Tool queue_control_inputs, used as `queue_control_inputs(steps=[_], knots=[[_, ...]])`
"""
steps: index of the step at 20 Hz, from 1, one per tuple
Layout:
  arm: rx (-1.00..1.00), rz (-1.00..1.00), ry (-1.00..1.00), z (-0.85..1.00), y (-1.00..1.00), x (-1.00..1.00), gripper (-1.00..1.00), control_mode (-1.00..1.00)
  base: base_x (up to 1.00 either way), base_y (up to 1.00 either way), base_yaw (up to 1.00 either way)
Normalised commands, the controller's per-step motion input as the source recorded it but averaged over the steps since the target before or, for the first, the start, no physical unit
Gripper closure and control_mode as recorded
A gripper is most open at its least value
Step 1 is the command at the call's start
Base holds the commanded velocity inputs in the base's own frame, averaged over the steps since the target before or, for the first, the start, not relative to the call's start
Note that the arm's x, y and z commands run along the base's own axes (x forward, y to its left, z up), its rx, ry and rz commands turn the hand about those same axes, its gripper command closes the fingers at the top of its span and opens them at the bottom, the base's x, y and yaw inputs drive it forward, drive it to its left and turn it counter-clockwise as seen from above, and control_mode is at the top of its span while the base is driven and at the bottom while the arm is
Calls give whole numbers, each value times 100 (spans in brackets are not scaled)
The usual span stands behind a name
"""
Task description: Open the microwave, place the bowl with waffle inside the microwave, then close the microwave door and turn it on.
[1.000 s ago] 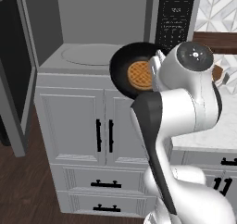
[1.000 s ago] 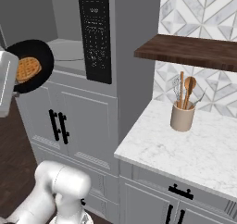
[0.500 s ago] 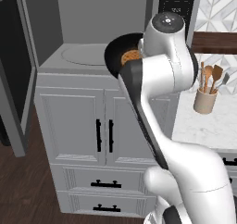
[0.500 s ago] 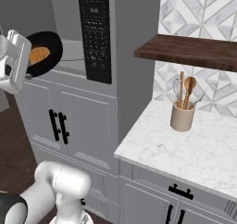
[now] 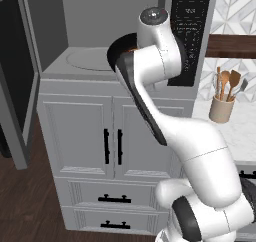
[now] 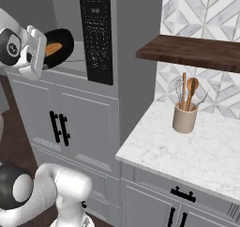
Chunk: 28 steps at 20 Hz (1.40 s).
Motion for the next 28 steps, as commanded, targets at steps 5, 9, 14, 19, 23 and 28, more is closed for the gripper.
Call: queue_control_inputs(steps=[5, 9, 14, 19, 23, 28], knots=[[-8, 0, 3, 0, 20, 84, 100, -100, 0, 0, 0], [-7, 0, 0, 0, 20, 79, 100, -100, 0, 0, 0], [-7, 0, 1, 0, 18, 75, 100, -100, 0, 0, 0], [-3, 0, 3, 0, 19, 64, 100, -100, 0, 0, 0], [0, 0, 3, -3, 15, 52, 100, -100, 0, 0, 0], [0, 2, 1, -10, 9, 47, 100, -100, 0, 0, 0]])
